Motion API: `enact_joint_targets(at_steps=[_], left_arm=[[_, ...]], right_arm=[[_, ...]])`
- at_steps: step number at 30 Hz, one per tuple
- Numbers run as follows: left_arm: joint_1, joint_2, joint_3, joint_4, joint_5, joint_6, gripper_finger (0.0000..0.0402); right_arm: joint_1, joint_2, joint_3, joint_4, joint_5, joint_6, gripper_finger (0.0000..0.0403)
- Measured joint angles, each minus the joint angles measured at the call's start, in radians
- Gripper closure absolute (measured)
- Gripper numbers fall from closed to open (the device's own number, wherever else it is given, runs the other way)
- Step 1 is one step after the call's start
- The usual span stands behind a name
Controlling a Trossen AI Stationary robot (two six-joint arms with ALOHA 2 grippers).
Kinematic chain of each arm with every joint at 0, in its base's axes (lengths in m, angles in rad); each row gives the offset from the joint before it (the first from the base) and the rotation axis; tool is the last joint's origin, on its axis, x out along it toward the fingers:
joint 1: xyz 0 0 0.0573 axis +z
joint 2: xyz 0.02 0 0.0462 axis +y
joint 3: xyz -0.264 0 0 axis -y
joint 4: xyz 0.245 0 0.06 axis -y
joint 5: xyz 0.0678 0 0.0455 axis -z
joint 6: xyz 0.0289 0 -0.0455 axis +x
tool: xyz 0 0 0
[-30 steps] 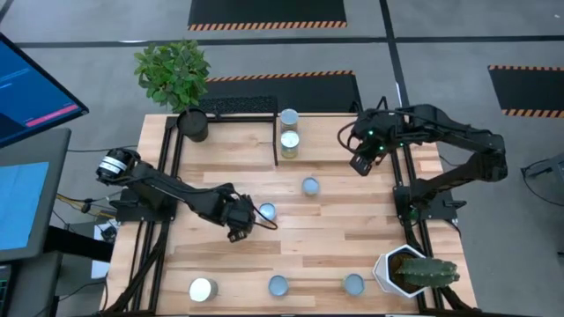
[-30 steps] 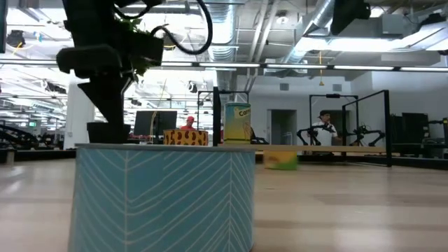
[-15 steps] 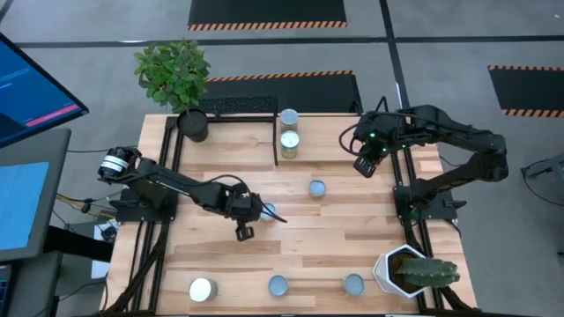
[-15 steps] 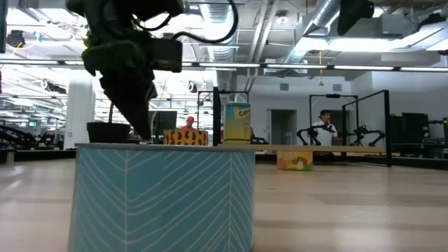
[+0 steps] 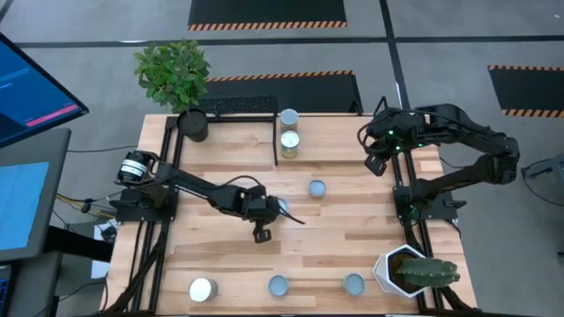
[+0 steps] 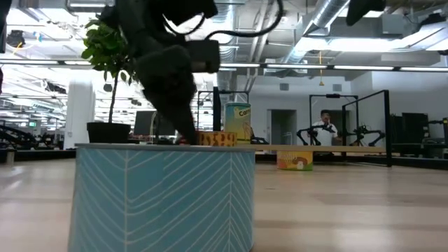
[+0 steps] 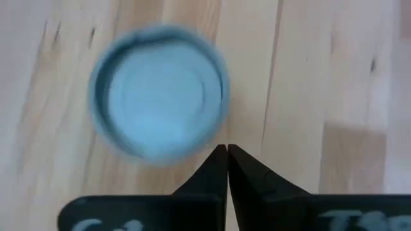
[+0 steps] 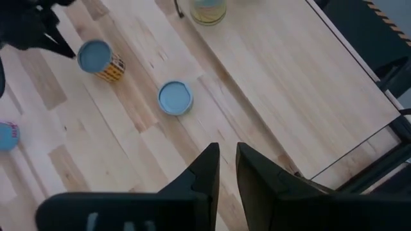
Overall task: Pick and place cans onto a shelf
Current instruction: Move the canned goods to the center of the table
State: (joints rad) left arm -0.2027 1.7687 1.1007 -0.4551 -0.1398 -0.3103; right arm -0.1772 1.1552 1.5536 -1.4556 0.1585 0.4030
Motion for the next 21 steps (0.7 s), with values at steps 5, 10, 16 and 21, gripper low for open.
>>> enact_joint_targets(at_steps=[5, 10, 16, 21], left_arm=[[-0.045, -0.019, 0.026, -0.386, 0.161, -0.066, 0.0402], [-0.171, -0.068, 0.027, -0.555, 0.318, -0.260, 0.0401], [-0.323, -0.198, 0.029, -0.576, 0.355, -0.608, 0.0401], [-0.471, -0.267, 0.029, -0.559, 0.445, -0.995, 0.0401]], right_arm=[[0.000, -0.011, 0.000, -0.006, 0.000, -0.007, 0.0326], [0.000, -0.011, 0.000, -0.006, 0.000, -0.038, 0.0326], [0.000, -0.011, -0.029, -0.006, 0.001, -0.074, 0.0326], [0.000, -0.011, -0.059, -0.007, 0.001, -0.141, 0.0326]])
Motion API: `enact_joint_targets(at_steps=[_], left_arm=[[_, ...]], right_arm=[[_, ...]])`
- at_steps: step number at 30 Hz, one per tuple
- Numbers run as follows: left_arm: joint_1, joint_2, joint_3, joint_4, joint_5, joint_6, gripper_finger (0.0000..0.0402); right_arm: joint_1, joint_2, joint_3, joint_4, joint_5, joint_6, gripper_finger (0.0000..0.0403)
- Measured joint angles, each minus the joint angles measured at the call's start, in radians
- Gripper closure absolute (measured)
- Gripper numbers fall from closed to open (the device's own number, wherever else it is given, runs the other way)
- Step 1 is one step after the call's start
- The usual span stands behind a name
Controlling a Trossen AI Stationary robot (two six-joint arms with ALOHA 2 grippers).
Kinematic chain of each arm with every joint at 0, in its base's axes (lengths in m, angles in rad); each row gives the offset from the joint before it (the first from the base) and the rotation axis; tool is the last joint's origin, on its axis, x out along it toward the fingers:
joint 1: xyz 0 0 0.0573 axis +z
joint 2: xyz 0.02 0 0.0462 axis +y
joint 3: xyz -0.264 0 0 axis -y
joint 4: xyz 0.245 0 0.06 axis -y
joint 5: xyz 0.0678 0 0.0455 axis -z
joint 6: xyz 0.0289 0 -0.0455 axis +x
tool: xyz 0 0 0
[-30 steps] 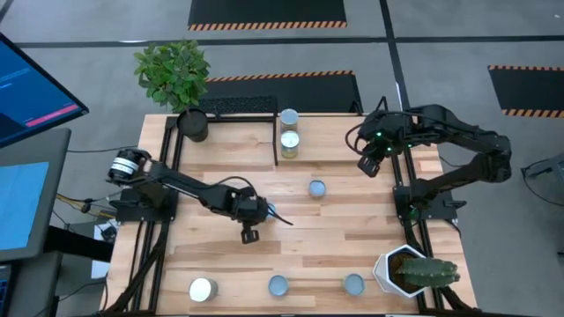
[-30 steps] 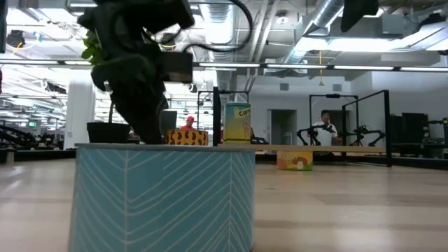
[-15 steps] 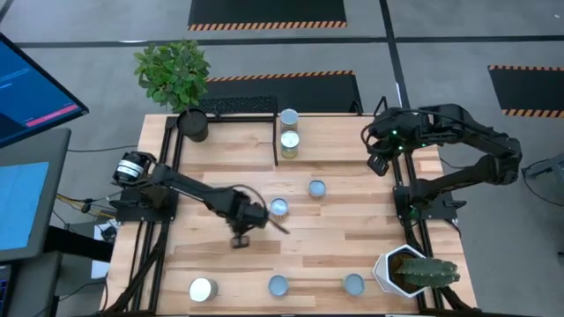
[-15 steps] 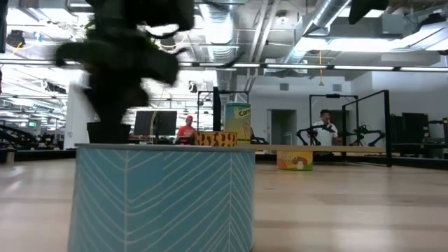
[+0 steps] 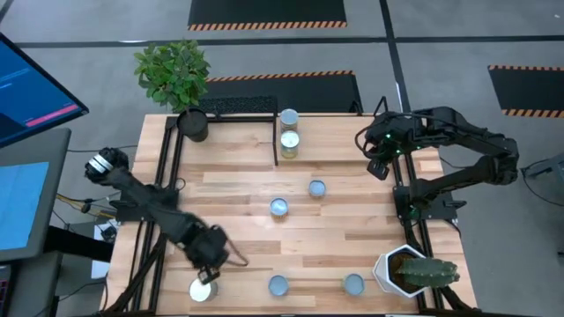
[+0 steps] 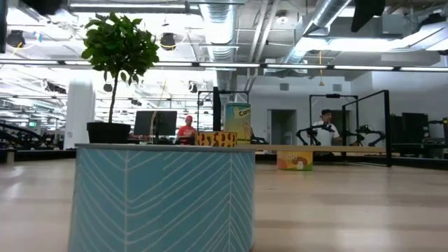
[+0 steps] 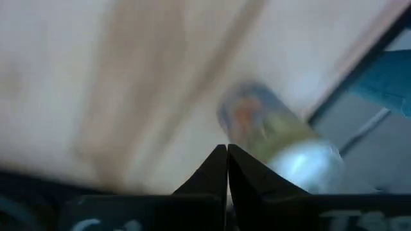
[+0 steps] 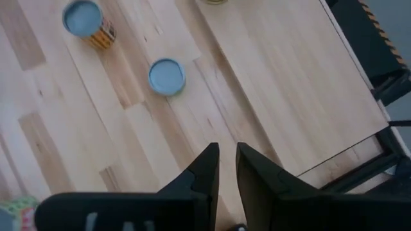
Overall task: Pick and place cans onto a shelf
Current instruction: Move the canned goods to the center of the table
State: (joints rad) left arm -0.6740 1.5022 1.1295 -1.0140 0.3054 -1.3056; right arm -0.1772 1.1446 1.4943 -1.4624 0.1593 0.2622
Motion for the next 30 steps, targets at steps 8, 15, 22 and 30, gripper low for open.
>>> enact_joint_targets(at_steps=[8, 15, 22, 30], left_arm=[[-0.198, -0.002, 0.085, -0.048, 0.071, -0.296, 0.0401], [-0.298, 0.082, 0.108, -0.034, 0.063, -0.326, 0.0402], [-0.321, 0.187, 0.107, 0.045, -0.010, -0.305, 0.0401], [-0.278, 0.268, 0.107, 0.168, -0.139, -0.245, 0.0401]], right_arm=[[0.001, -0.005, -0.041, -0.018, -0.003, 0.001, 0.0326], [0.020, -0.006, -0.063, -0.004, -0.003, 0.091, 0.0326], [0.052, -0.005, -0.063, 0.055, -0.003, 0.125, 0.0326], [0.068, -0.005, -0.063, 0.057, -0.002, 0.150, 0.0326]])
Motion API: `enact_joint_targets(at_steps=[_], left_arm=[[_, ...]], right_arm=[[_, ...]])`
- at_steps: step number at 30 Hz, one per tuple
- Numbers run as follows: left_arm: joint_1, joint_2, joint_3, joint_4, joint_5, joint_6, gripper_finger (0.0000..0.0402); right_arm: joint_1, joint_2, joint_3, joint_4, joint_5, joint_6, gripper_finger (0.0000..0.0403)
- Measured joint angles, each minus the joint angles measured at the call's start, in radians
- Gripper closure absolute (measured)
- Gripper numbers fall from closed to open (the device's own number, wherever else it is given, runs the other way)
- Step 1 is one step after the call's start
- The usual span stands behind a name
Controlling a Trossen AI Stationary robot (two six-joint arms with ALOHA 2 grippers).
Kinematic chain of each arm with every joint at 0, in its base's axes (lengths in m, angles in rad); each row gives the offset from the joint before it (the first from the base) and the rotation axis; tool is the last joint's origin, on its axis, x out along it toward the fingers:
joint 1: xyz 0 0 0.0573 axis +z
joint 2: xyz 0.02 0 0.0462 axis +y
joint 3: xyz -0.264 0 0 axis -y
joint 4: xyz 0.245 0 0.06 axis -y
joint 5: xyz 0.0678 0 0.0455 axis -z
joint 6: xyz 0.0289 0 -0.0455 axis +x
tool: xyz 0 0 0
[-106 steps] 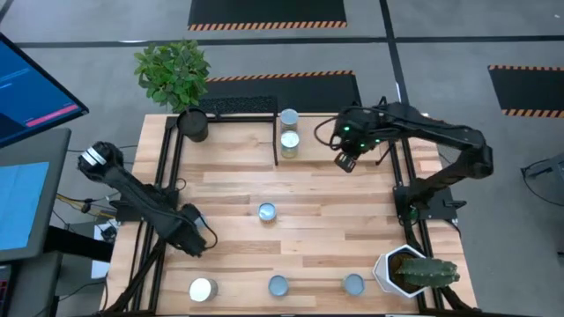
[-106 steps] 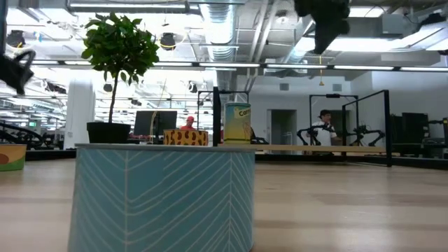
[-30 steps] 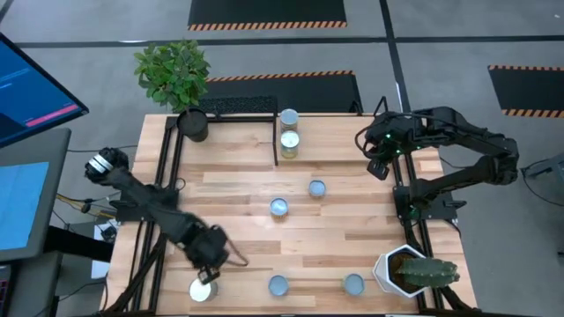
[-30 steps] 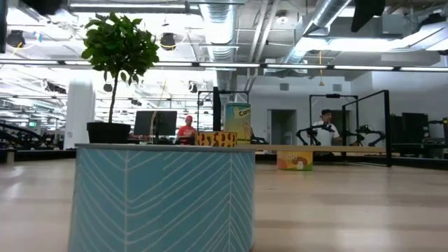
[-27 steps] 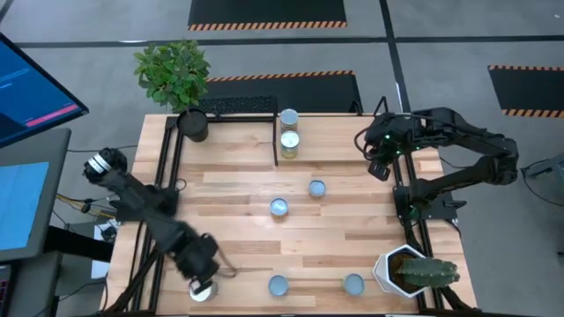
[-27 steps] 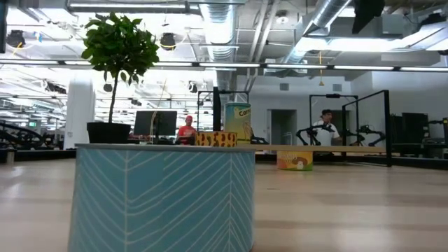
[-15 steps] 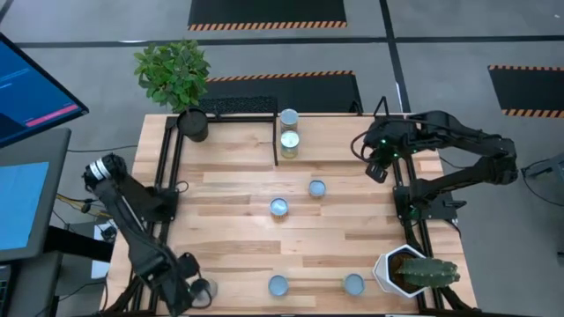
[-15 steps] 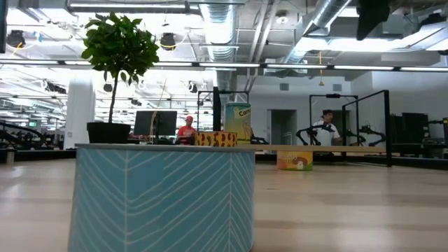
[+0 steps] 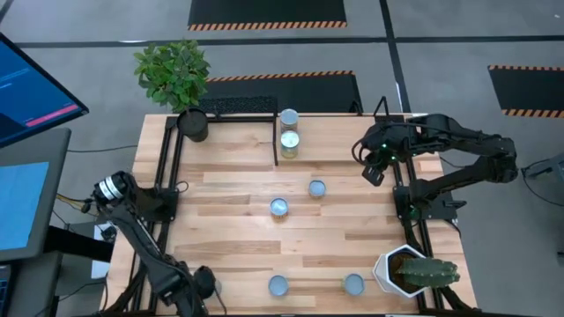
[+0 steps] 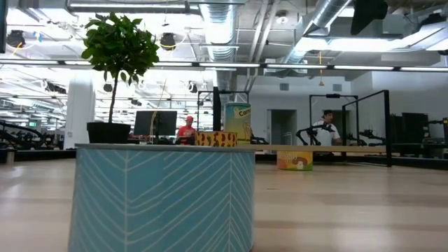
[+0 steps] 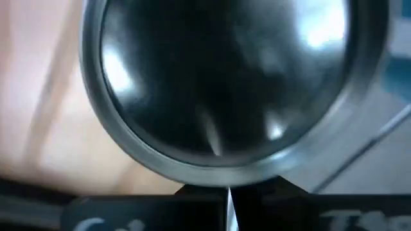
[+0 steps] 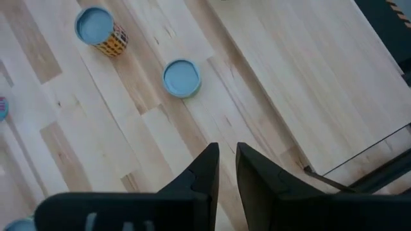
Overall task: Pick and place cans onto a shelf
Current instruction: Move the canned goods to the center of the table
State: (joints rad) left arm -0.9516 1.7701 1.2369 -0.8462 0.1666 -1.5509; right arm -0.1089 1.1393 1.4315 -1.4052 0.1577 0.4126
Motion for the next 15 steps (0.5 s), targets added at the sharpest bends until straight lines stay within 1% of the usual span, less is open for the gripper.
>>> enact_joint_targets(at_steps=[4, 6, 10, 12, 15], left_arm=[[0.103, 0.000, 0.000, -0.024, -0.189, 0.083, 0.0401], [0.173, 0.000, 0.000, -0.032, -0.263, 0.168, 0.0402], [0.343, 0.000, 0.000, 0.013, -0.425, 0.365, 0.0402], [0.424, -0.004, 0.000, 0.060, -0.453, 0.454, 0.0402], [0.491, -0.012, 0.007, 0.100, -0.418, 0.554, 0.0402]], right_arm=[[-0.001, 0.000, 0.000, 0.000, 0.000, 0.000, 0.0326], [-0.003, 0.000, 0.001, -0.001, 0.001, 0.000, 0.0326], [-0.005, 0.000, 0.001, -0.001, 0.001, 0.000, 0.0326], [-0.005, 0.000, 0.001, -0.001, 0.001, -0.002, 0.0326], [-0.004, -0.001, 0.002, -0.025, 0.001, -0.002, 0.0326]])
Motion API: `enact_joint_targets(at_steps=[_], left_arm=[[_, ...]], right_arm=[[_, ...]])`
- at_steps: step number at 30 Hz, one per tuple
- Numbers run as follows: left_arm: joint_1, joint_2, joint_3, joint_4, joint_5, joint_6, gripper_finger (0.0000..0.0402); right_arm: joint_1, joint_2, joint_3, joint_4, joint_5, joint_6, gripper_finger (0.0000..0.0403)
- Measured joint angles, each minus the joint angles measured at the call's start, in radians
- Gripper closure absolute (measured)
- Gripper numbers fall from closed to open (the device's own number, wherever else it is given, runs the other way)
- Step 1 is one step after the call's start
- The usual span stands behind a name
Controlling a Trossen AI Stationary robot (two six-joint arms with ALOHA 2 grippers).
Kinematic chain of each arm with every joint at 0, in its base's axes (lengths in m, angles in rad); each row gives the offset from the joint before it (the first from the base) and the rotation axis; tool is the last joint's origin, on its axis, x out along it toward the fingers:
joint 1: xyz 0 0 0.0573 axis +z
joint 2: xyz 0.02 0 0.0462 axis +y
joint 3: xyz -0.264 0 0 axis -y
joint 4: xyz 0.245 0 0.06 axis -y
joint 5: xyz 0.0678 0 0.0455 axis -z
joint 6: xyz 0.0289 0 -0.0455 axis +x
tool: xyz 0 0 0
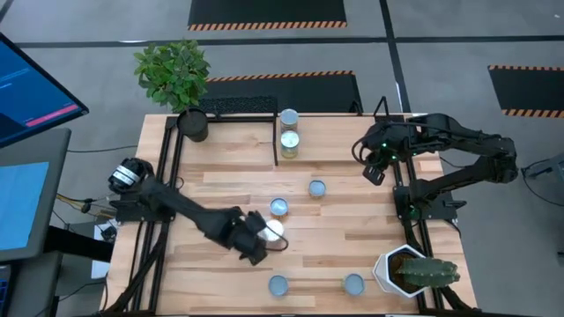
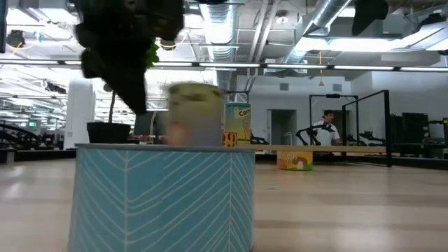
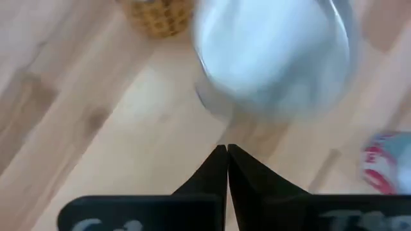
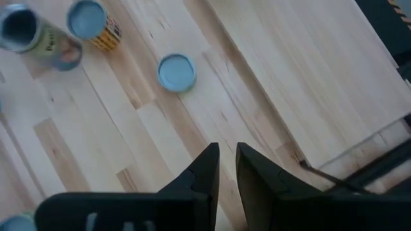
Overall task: Pick and place cans onto a shelf
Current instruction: Move the canned goods to the center of the table
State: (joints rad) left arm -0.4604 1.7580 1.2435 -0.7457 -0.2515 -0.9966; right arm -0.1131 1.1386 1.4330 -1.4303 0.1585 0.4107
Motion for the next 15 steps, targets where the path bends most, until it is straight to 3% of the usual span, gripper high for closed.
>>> enact_joint_targets(at_steps=[7, 15], left_arm=[[-0.013, -0.008, 0.067, -0.139, 0.071, 0.077, 0.0402], [0.062, 0.015, 0.047, -0.056, -0.098, 0.107, 0.0401]], right_arm=[[0.001, -0.029, 0.000, -0.103, 0.001, -0.018, 0.0326], [0.001, -0.080, 0.000, -0.105, 0.024, -0.043, 0.0326]])
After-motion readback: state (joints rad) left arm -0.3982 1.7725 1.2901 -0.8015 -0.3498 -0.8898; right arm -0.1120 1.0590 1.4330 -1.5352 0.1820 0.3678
